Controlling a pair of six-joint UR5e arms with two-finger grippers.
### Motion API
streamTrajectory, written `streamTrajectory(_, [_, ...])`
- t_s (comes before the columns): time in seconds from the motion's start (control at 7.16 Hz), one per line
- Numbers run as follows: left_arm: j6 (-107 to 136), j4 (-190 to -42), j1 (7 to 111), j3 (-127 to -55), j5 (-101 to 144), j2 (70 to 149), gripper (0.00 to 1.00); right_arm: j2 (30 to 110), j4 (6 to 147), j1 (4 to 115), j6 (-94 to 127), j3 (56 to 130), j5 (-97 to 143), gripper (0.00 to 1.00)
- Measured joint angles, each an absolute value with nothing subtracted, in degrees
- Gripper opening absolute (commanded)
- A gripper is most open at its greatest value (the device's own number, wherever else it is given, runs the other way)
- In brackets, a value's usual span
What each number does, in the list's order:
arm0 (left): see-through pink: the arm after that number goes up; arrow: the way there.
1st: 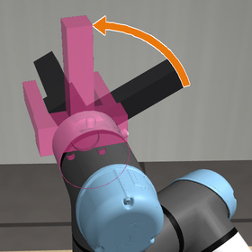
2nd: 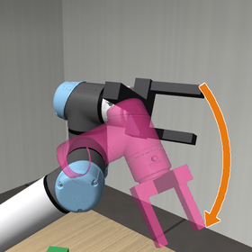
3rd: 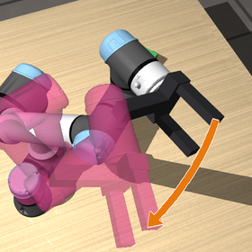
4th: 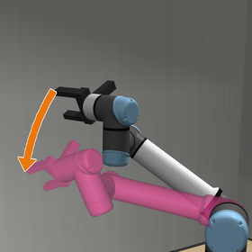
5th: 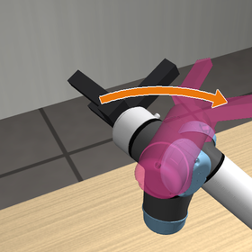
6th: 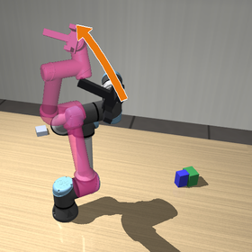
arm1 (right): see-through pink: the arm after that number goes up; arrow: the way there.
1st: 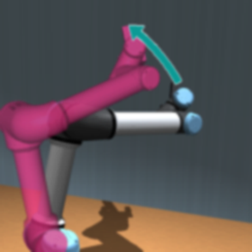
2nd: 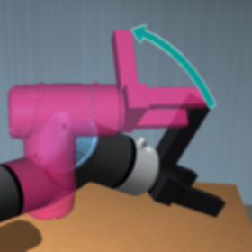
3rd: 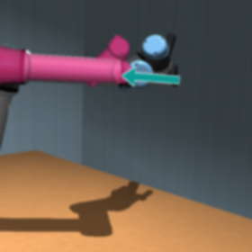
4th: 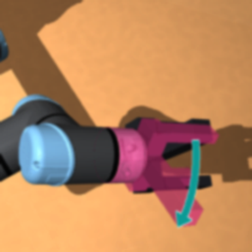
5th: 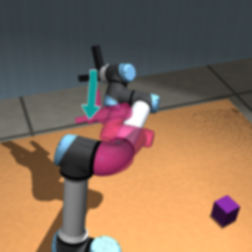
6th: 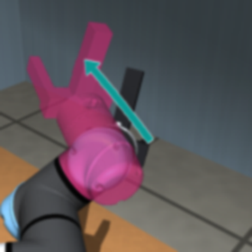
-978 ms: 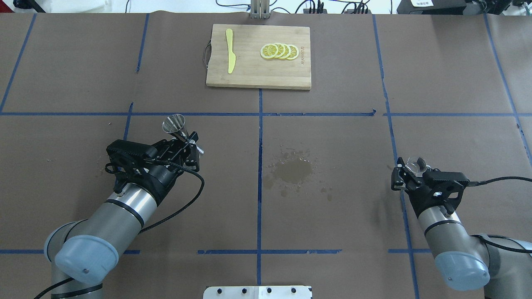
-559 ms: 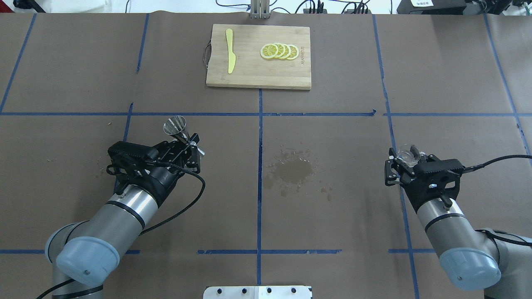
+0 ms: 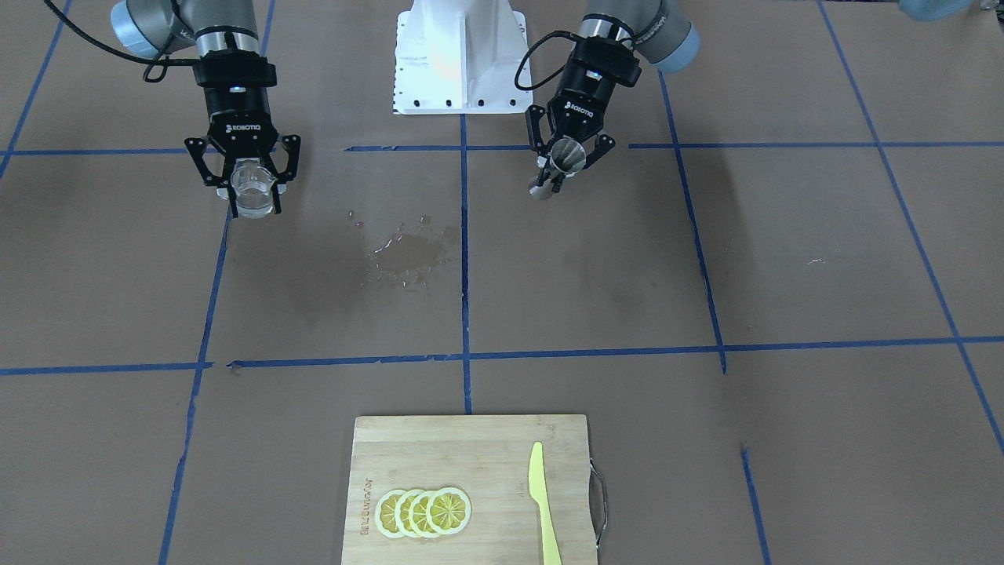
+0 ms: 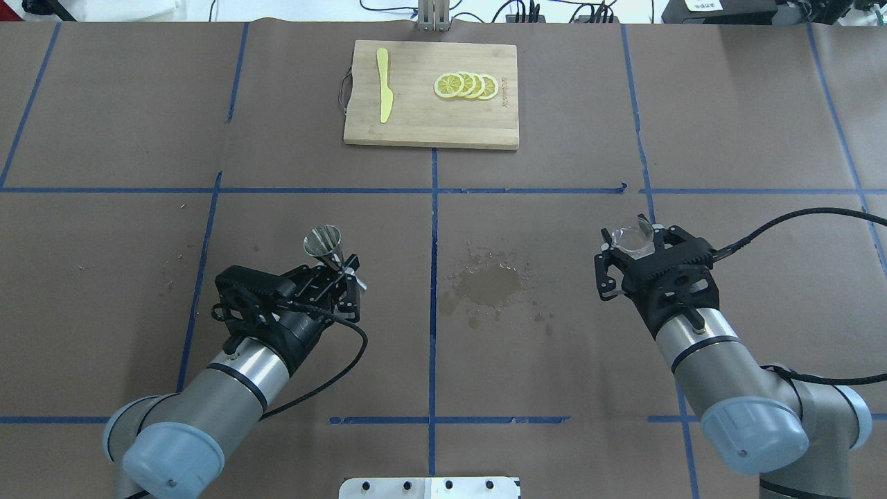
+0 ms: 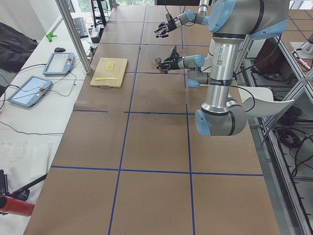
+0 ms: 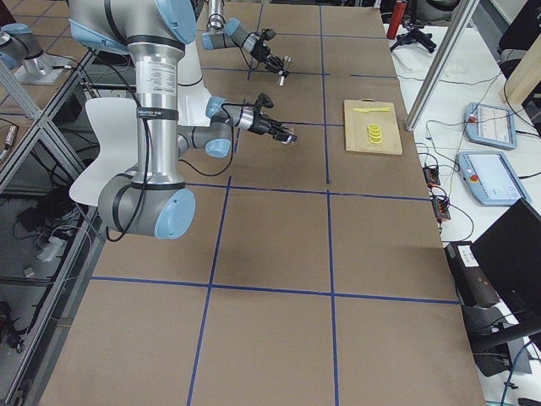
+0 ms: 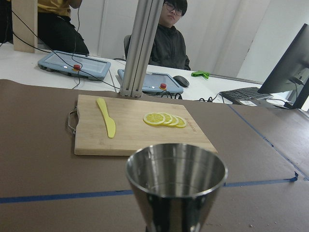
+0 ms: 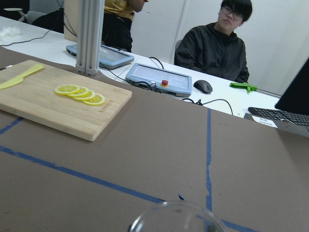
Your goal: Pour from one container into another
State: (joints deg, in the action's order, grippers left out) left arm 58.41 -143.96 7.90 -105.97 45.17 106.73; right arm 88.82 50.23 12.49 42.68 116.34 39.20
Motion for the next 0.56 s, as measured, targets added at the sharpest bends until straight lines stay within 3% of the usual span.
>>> streamTrajectory(0.56, [47.18, -148.84, 6.28, -99.1, 49.53, 113.18, 0.0, 82.58, 50.91, 14.39, 30.74, 116.45, 42.58, 0.0])
